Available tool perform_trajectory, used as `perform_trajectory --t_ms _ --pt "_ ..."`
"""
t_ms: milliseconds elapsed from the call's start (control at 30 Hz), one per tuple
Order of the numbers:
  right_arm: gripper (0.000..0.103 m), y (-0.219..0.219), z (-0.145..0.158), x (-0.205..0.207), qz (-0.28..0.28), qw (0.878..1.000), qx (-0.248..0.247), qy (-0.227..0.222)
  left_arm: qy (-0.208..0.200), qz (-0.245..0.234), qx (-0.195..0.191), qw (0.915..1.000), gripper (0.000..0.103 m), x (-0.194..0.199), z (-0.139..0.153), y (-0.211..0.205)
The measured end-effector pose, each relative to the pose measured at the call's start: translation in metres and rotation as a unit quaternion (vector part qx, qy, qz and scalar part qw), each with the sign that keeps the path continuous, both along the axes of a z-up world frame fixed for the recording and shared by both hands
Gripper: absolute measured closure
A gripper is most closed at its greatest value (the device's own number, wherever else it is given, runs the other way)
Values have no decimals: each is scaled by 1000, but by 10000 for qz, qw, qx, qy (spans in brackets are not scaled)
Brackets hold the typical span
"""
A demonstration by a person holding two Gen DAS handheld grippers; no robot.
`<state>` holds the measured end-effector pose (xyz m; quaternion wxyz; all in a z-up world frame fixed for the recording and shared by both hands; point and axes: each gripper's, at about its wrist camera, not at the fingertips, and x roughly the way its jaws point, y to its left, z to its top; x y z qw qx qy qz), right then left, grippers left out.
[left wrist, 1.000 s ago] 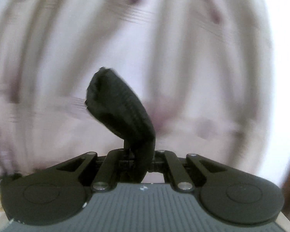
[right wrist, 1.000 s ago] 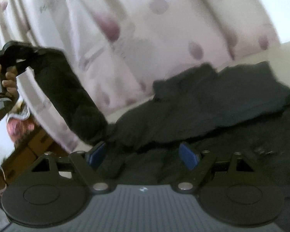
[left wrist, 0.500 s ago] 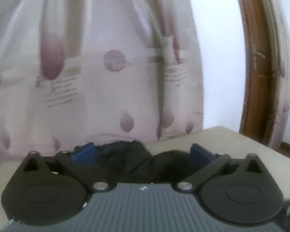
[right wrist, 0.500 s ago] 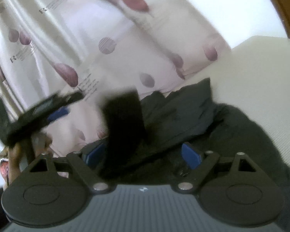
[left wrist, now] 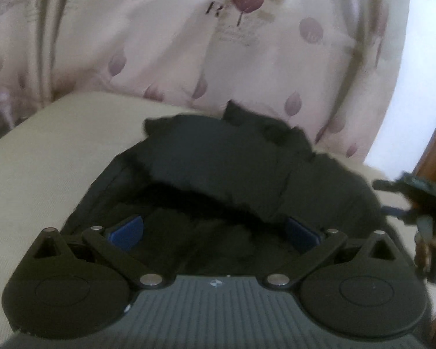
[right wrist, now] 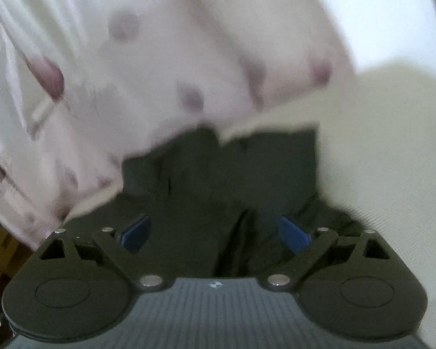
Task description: Fold large clothes
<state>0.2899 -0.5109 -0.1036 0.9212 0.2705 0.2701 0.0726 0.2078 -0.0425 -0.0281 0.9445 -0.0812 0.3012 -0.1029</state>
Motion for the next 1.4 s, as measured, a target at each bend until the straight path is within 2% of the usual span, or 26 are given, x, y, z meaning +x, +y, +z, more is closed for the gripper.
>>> perform_trajectory --t_ms 33,67,100,167,300,367,467,567,633,667,767,833,900,967,1000,1067,1133,1167,1233,1333,1400 --pt "40 6 -6 10 85 9998 55 157 -15 61 72 10000 0 -5 -2 3" --pt "81 14 -8 16 291 9994 43 184 -54 115 114 9999 0 -10 -4 6" --pt "83 27 -6 20 503 9984 -183 206 -68 156 148 9997 0 -15 -6 9" --pt "90 50 12 21 694 9946 -735 -217 -77 238 206 9995 0 -23 -8 15" --pt "91 56 73 10 570 9832 -981 -1427 178 329 177 9991 0 -31 -19 30" --pt "92 50 91 14 439 9768 -1203 -1715 347 431 60 9985 0 -34 -26 39" --pt "92 39 77 40 285 9780 -1553 -1363 468 510 -65 9976 0 -37 -37 46" --pt "91 32 25 73 462 9880 -1414 -403 369 469 191 9980 0 -41 -40 40" --pt "90 36 -6 81 481 9862 -1578 -163 312 403 279 9983 0 -44 -40 36" --pt "89 37 -14 83 494 9873 -1502 -134 293 348 280 9986 0 -46 -39 36" --pt "81 37 -15 78 302 9917 -1251 -65 218 308 179 9991 0 -46 -36 38" --pt "72 41 7 74 5 9879 -1547 -98 140 372 -63 9992 0 -44 -30 44" --pt "68 51 40 60 -193 9784 -1983 -549 93 441 -344 9984 0 -37 -25 48" --pt "57 71 81 54 163 9694 -2197 -1080 40 489 -537 9973 0 -27 -22 50" --pt "51 85 97 53 489 9644 -2260 -1279 2 530 -576 9969 0 -21 -22 51" --pt "24 125 125 59 1293 9492 -2421 -1539 -2 701 -559 9960 0 -7 -22 52" --pt "20 179 141 75 2257 9264 -2531 -1636 -26 854 -517 9950 0 6 -27 54" --pt "20 204 142 83 2652 9146 -2598 -1601 24 921 -467 9947 0 12 -31 55" --pt "20 262 140 108 3312 8833 -2967 -1488 163 1047 -377 9937 0 23 -41 57" --pt "20 335 122 141 3876 8422 -3524 -1274 173 1058 -474 9931 0 23 -52 62" --pt "20 375 105 159 4170 8192 -3785 -1083 19 989 -281 9947 0 19 -56 57"
